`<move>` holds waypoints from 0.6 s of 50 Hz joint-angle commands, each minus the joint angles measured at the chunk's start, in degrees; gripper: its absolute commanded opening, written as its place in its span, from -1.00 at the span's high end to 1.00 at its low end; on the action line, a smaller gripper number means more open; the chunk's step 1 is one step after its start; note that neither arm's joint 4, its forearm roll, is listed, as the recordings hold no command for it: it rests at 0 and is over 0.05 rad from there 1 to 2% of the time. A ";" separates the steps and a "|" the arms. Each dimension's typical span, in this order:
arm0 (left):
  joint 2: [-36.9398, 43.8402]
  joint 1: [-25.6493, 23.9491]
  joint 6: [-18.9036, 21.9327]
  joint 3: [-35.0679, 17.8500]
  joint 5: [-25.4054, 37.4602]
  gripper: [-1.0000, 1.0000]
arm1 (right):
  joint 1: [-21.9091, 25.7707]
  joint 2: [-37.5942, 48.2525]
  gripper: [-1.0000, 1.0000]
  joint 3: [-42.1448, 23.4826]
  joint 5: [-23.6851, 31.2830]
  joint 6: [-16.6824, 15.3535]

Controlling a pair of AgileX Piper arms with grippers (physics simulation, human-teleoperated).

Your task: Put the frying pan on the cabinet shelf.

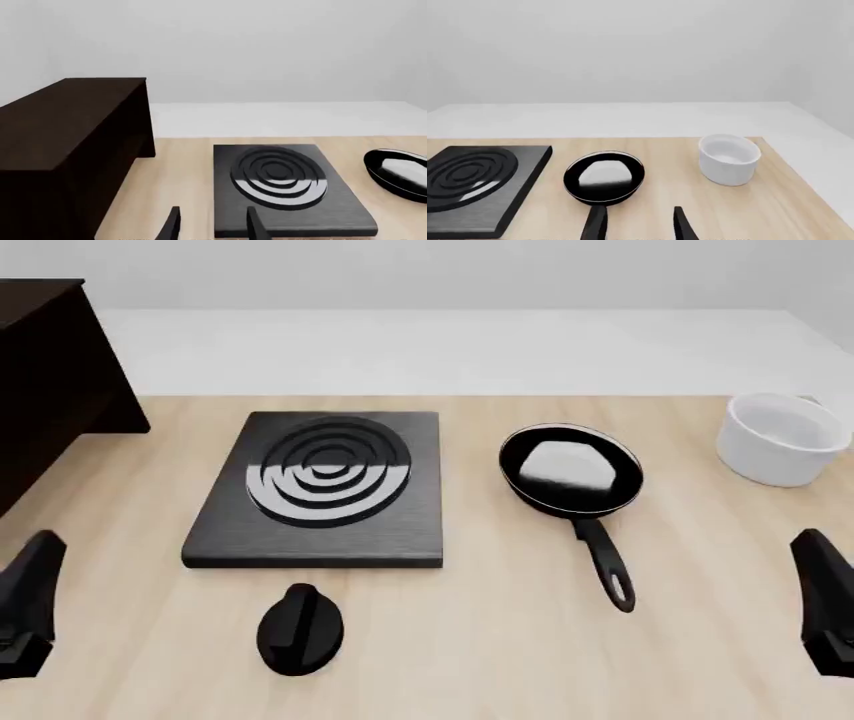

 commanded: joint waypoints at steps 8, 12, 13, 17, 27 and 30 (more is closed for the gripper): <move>0.69 0.48 -7.82 -1.52 2.08 -1.00 | 0.38 -0.11 -1.00 -0.33 1.00 -0.31; 0.16 1.28 -9.37 -3.26 4.71 -1.00 | 0.82 0.05 -1.00 -1.97 2.32 0.09; 0.06 1.10 -9.48 -4.09 5.75 -1.00 | 0.89 -0.04 -1.00 -2.67 2.88 0.17; 0.05 1.25 -8.78 -7.64 8.71 -1.00 | 1.12 -0.17 -1.00 -5.76 5.35 1.00; 1.17 -1.06 -5.50 -19.26 17.94 -1.00 | 1.04 -0.06 -1.00 -16.51 15.95 0.37; 1.61 -1.48 -4.82 -20.31 18.94 -1.00 | 1.06 0.45 -1.00 -19.59 19.03 -0.17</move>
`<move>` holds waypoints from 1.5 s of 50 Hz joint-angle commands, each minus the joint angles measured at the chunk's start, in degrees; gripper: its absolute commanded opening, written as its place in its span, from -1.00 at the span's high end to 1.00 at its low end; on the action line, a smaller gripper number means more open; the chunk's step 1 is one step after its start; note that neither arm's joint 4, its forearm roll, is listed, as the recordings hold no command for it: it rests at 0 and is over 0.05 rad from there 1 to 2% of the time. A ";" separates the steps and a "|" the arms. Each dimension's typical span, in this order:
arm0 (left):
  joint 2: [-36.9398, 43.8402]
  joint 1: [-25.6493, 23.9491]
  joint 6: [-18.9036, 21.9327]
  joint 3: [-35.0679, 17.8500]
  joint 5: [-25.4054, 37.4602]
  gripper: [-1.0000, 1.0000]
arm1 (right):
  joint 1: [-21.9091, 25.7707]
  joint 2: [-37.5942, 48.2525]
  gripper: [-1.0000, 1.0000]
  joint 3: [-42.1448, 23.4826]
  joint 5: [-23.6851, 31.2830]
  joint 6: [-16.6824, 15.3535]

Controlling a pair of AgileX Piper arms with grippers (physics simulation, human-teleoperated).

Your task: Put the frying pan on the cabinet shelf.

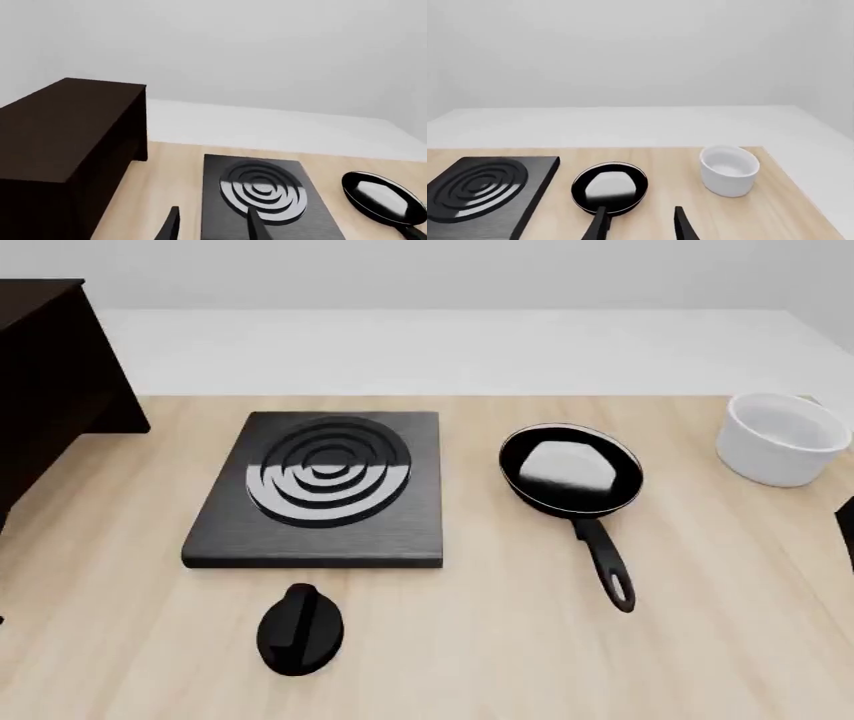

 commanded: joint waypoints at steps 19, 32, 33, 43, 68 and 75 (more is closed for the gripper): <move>7.98 -3.83 0.84 -13.11 9.83 -1.00 | 3.00 18.90 -1.00 -25.50 16.09 -2.30; 15.73 -7.72 2.97 -19.98 9.80 -1.00 | 5.35 33.74 -1.00 -31.02 21.35 -5.39; 16.41 -8.31 2.68 -20.97 9.99 -1.00 | 4.63 35.13 -1.00 -31.77 21.99 -4.43; 21.13 -10.40 3.01 -27.09 9.88 -1.00 | 10.19 44.71 -1.00 -34.78 27.90 -0.61; 19.77 -14.14 1.22 -27.17 13.58 -1.00 | 12.37 64.14 -1.00 -34.04 26.14 0.07; 18.17 -13.50 0.04 -25.40 13.85 -1.00 | 11.35 68.20 -1.00 -36.66 25.40 -0.93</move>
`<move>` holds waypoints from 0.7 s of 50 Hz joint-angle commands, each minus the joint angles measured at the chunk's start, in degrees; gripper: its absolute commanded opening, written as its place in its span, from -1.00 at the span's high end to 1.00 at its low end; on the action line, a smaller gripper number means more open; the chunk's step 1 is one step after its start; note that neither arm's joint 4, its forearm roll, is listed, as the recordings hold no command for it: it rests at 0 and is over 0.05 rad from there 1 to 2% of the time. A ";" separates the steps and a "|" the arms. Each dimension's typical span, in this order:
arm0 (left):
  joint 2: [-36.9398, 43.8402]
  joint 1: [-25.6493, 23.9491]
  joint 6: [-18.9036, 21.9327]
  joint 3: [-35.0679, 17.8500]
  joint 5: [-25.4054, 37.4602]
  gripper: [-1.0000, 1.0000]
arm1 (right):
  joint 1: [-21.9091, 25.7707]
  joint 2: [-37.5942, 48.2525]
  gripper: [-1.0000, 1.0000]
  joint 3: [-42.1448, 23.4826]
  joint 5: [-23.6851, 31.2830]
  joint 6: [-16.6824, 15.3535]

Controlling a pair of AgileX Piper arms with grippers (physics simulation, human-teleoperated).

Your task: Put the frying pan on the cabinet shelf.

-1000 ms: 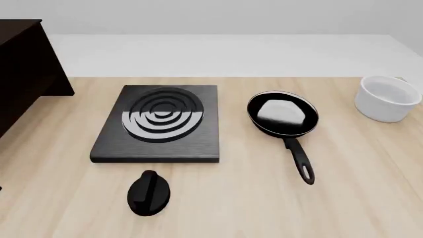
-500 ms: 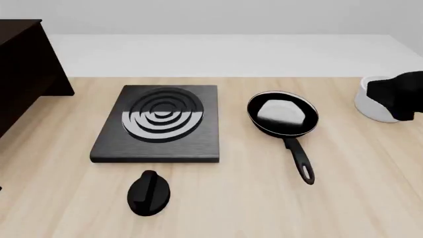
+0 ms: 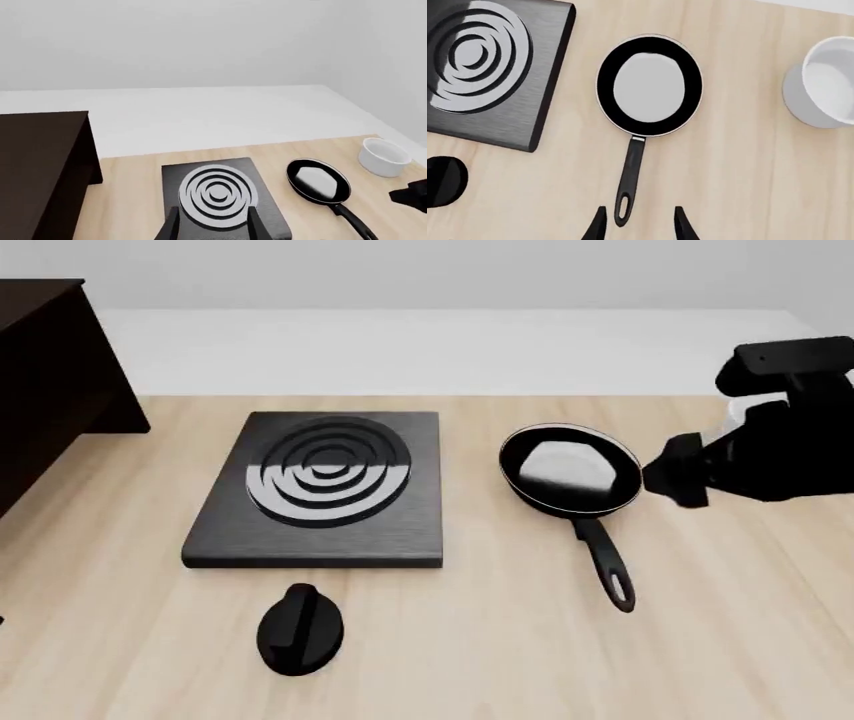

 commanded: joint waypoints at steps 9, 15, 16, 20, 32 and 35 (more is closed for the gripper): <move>-1.68 -1.39 -1.54 0.58 2.03 -1.00 | -0.32 12.18 -1.00 -4.54 -2.41 -0.86; -2.04 -1.86 -1.53 -0.07 2.48 -1.00 | 1.19 14.64 -1.00 -5.87 -3.14 -0.04; -1.97 -1.75 -1.40 0.01 2.35 -1.00 | 1.81 15.40 -1.00 -5.42 -4.00 0.98; -1.71 -1.44 -1.37 -1.33 3.08 -1.00 | 2.58 16.90 -1.00 -4.23 -4.98 1.60; -1.09 -2.15 -0.86 -2.88 3.30 -1.00 | 1.95 20.67 -1.00 -3.78 -6.99 0.34; -1.36 -2.48 -0.89 -1.40 2.42 -1.00 | 1.33 21.77 -1.00 -2.75 -8.22 -0.46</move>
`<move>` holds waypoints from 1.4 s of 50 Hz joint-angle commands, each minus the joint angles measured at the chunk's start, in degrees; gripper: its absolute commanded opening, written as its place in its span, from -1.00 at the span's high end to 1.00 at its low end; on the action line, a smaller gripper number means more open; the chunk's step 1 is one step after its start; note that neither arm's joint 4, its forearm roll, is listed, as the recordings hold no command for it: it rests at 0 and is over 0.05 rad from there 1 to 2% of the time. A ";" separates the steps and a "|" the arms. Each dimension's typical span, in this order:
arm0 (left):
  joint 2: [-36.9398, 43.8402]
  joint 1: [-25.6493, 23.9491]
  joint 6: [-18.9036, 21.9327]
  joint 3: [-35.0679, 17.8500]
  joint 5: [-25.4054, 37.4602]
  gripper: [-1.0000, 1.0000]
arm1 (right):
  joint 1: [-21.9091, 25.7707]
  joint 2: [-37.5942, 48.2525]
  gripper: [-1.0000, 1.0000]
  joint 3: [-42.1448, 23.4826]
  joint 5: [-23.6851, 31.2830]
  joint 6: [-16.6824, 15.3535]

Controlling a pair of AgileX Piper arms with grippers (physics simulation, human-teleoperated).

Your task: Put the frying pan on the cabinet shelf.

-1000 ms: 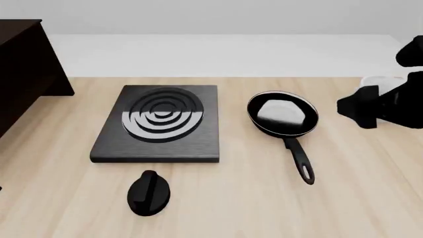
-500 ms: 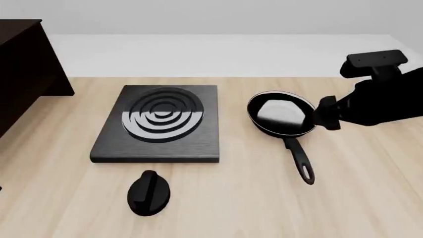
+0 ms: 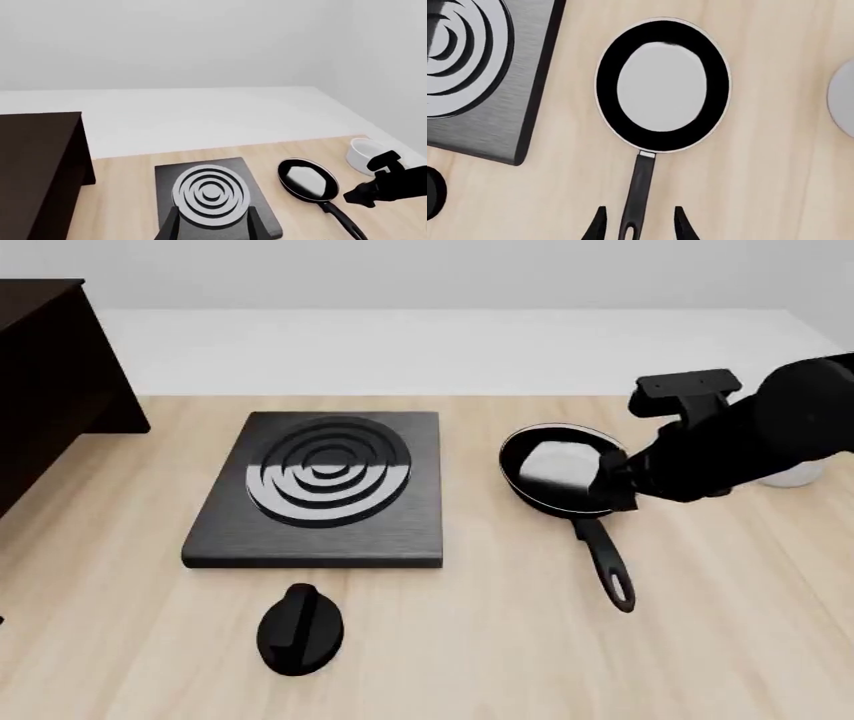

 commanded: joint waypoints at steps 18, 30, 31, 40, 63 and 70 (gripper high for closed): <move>-0.04 -0.77 0.44 1.50 -0.51 -1.00 | 1.78 6.74 -1.00 6.42 -7.39 3.06; 1.01 -0.87 0.68 1.47 -1.17 -1.00 | 0.15 7.97 -1.00 8.45 -9.31 2.02; 1.00 -1.17 0.69 1.44 -1.11 -1.00 | 0.20 7.95 -1.00 8.68 -9.43 2.23; 0.81 -1.26 0.66 1.76 -1.15 -1.00 | 0.57 9.67 -1.00 10.00 -11.82 2.94; 1.18 -1.25 0.57 2.16 -1.77 -1.00 | 3.29 12.68 -1.00 11.70 -14.96 5.45; 0.94 -1.41 0.78 3.15 -2.27 -1.00 | 2.23 11.75 -1.00 11.51 -14.90 5.56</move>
